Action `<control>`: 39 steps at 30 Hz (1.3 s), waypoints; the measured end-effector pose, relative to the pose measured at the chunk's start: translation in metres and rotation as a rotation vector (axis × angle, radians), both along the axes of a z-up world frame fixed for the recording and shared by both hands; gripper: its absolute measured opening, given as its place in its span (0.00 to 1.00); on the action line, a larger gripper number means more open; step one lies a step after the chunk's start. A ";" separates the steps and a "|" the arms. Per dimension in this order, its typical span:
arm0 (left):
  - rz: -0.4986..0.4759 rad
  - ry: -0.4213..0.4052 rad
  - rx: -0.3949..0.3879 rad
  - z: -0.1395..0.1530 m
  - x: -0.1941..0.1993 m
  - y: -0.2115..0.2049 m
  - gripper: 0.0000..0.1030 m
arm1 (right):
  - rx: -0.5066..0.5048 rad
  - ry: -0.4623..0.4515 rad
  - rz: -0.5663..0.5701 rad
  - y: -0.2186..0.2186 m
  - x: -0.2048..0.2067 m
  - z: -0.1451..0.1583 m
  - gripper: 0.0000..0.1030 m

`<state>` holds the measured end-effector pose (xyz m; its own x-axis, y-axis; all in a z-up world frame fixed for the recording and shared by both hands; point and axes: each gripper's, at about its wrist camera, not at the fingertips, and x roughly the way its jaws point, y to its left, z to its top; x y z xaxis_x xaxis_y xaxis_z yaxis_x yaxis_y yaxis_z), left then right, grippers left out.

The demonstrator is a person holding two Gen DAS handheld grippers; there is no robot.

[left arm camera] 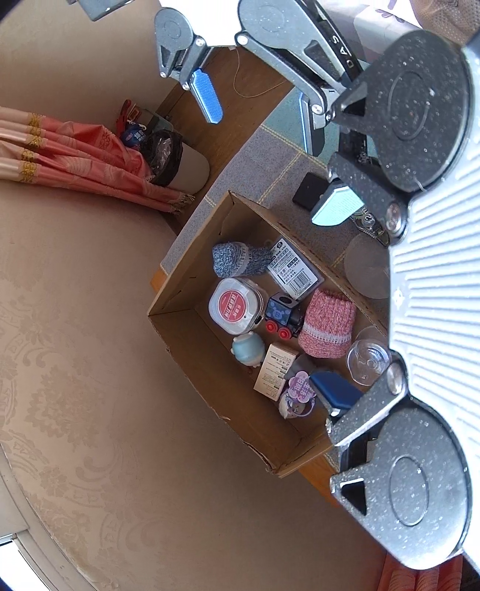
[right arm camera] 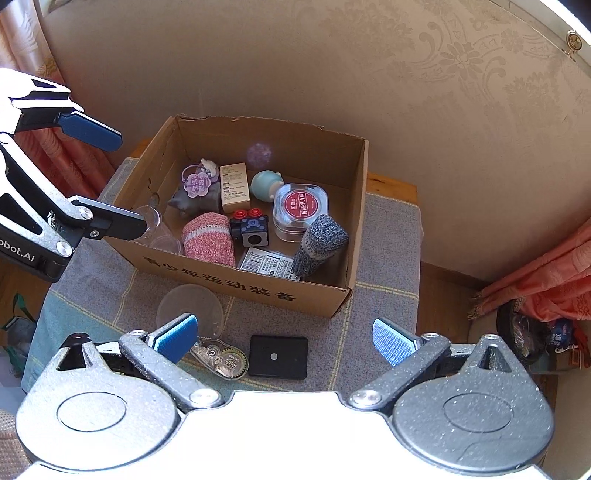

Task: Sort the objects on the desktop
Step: 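Move the left tool toward the correction tape while the right tool approaches the black case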

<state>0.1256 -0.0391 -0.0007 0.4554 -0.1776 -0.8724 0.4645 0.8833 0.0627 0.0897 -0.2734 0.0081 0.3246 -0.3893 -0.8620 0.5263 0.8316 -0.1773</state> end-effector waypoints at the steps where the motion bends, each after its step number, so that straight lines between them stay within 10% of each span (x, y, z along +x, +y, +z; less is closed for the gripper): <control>1: 0.000 -0.007 -0.006 0.000 -0.006 -0.001 0.86 | 0.004 -0.003 -0.010 0.001 -0.003 -0.001 0.99; 39: 0.121 0.114 0.016 -0.090 -0.071 -0.037 0.86 | 0.138 0.065 -0.152 0.014 -0.055 -0.080 0.99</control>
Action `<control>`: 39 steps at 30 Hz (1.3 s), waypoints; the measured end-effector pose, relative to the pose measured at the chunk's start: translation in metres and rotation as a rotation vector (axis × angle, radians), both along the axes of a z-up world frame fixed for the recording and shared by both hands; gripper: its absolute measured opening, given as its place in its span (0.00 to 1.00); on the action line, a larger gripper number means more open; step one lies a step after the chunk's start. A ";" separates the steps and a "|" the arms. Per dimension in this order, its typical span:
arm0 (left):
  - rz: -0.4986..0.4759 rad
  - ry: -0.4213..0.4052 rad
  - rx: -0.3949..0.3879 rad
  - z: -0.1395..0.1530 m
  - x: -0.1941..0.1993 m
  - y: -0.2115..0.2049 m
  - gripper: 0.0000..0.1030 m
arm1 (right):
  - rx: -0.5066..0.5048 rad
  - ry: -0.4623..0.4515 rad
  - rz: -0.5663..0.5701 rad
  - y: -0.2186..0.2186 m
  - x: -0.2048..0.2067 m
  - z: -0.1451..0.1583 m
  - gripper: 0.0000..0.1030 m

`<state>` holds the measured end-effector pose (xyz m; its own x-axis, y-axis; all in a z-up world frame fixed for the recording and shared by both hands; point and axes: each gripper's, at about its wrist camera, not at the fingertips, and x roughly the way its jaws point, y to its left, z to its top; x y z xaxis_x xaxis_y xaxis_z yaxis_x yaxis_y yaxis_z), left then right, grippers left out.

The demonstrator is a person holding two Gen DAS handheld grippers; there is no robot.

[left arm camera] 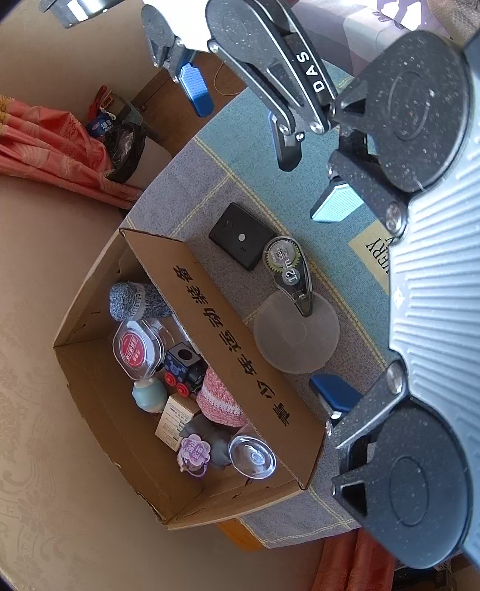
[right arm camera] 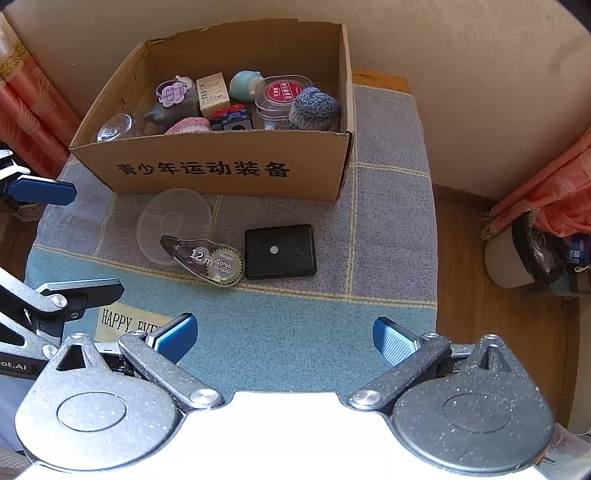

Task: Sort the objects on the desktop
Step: 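Move the left tool toward the correction tape while the right tool approaches the black case, then grasp the grey correction tape with the left tool while the right tool grasps the black square case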

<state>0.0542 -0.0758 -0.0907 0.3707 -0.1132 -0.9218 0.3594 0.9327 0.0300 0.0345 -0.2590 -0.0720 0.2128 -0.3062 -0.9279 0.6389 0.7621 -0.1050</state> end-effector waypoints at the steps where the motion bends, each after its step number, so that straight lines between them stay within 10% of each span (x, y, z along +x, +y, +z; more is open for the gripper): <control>1: 0.010 0.004 -0.002 -0.003 0.000 0.001 0.86 | 0.000 -0.001 -0.001 -0.001 0.000 -0.001 0.99; 39: 0.339 -0.101 0.165 -0.106 0.016 -0.075 0.88 | 0.058 -0.039 -0.176 -0.013 -0.079 -0.051 1.00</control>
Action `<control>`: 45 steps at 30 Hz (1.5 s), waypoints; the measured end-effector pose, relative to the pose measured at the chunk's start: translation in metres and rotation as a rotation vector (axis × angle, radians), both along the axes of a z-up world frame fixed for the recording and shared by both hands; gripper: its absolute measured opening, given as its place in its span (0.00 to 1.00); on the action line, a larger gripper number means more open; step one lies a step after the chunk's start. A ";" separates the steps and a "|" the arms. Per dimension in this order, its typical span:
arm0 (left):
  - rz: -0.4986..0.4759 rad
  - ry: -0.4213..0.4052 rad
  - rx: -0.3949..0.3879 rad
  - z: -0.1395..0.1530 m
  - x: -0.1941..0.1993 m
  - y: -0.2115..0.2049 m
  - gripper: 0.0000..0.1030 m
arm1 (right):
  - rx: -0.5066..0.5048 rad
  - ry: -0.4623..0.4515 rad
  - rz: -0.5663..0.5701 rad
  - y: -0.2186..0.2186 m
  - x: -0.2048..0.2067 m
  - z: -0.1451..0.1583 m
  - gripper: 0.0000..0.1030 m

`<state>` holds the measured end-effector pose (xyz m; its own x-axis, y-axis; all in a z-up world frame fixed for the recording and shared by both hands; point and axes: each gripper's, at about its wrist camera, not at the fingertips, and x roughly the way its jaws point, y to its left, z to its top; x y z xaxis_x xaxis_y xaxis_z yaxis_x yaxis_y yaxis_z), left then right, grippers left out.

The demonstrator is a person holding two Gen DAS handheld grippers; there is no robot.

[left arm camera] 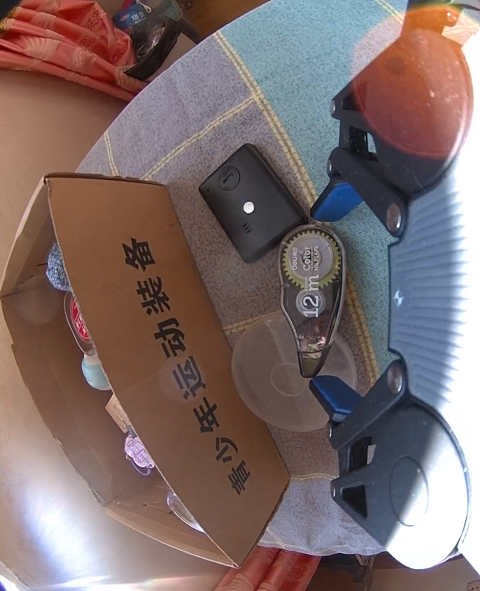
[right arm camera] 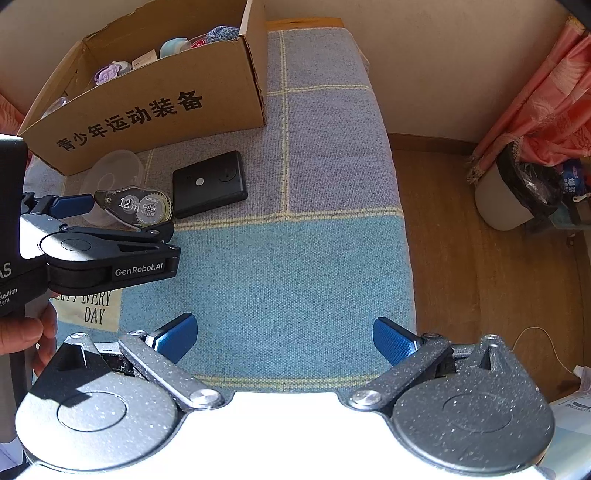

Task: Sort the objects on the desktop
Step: 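Grasp the grey correction tape with the left tool while the right tool grasps the black square case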

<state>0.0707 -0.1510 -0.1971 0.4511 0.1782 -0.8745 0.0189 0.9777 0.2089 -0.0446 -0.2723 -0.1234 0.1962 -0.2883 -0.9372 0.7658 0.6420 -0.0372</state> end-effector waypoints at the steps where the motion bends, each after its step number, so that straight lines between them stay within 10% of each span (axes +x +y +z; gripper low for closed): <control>1: 0.000 -0.001 0.000 -0.001 0.001 0.000 0.88 | 0.002 -0.002 -0.002 -0.001 -0.001 -0.001 1.00; 45: -0.045 -0.003 -0.172 0.031 -0.001 0.078 0.87 | -0.123 0.078 0.226 -0.022 0.086 -0.025 0.99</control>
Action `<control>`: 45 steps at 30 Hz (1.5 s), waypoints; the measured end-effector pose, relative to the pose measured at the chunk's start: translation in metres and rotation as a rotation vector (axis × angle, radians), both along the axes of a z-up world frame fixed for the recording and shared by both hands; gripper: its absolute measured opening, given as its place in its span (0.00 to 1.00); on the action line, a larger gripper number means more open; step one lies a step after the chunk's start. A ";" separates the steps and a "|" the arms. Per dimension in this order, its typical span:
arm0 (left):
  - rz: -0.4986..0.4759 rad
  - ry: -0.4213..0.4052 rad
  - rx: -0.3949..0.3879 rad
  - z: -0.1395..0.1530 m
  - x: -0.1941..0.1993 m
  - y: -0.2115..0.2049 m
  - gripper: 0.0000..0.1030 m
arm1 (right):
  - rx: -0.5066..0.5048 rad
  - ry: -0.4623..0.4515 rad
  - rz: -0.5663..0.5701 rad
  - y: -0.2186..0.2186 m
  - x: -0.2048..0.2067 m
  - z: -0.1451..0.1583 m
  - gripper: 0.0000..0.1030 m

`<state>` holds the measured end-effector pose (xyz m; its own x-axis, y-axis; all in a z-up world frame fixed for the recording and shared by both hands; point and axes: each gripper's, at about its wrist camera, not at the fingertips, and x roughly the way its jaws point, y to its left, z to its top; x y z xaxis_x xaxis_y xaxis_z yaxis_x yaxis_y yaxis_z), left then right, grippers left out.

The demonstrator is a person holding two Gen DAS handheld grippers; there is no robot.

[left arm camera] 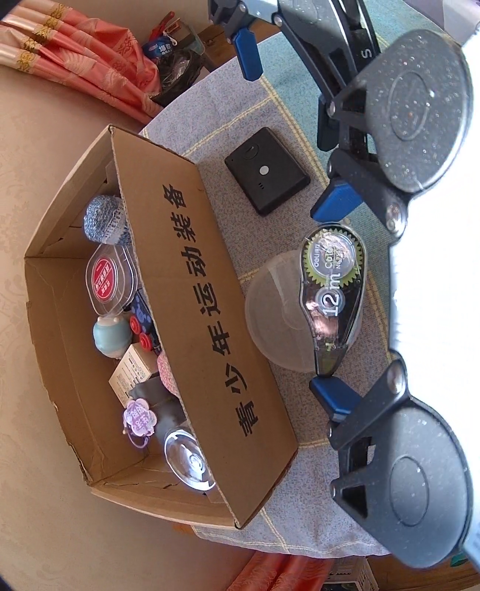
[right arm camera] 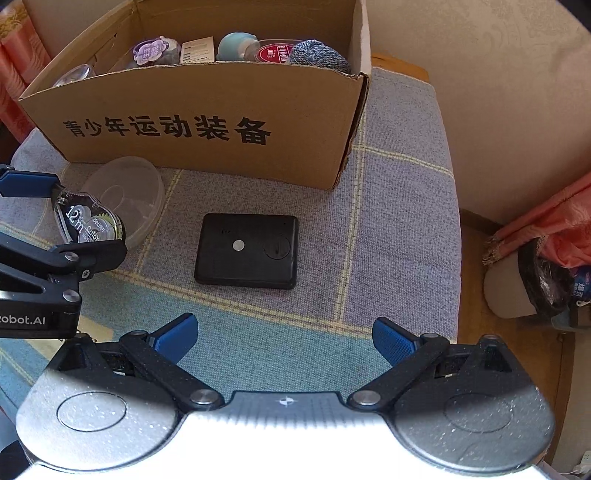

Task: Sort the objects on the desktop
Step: 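Grasp the grey correction tape with the left tool while the right tool grasps the black square case, then carry the correction tape and black case over the cardboard box with both tools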

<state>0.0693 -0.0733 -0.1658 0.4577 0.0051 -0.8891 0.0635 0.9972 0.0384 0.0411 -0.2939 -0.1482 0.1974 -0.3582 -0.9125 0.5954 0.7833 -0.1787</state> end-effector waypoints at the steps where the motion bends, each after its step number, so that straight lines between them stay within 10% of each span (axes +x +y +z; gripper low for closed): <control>1: 0.001 0.005 -0.001 0.000 0.000 0.002 0.87 | 0.001 0.000 -0.001 -0.001 0.003 -0.001 0.99; 31: 0.042 0.030 -0.059 0.008 0.003 0.058 0.87 | 0.009 0.033 0.002 -0.017 0.062 -0.011 0.72; 45: -0.014 0.011 -0.087 0.056 -0.001 0.058 0.87 | 0.001 0.013 -0.008 -0.012 0.064 0.038 0.72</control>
<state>0.0682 -0.0155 -0.1099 0.4474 -0.0787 -0.8908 0.0776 0.9958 -0.0490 0.1055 -0.3060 -0.1098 0.1823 -0.3591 -0.9153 0.5993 0.7786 -0.1861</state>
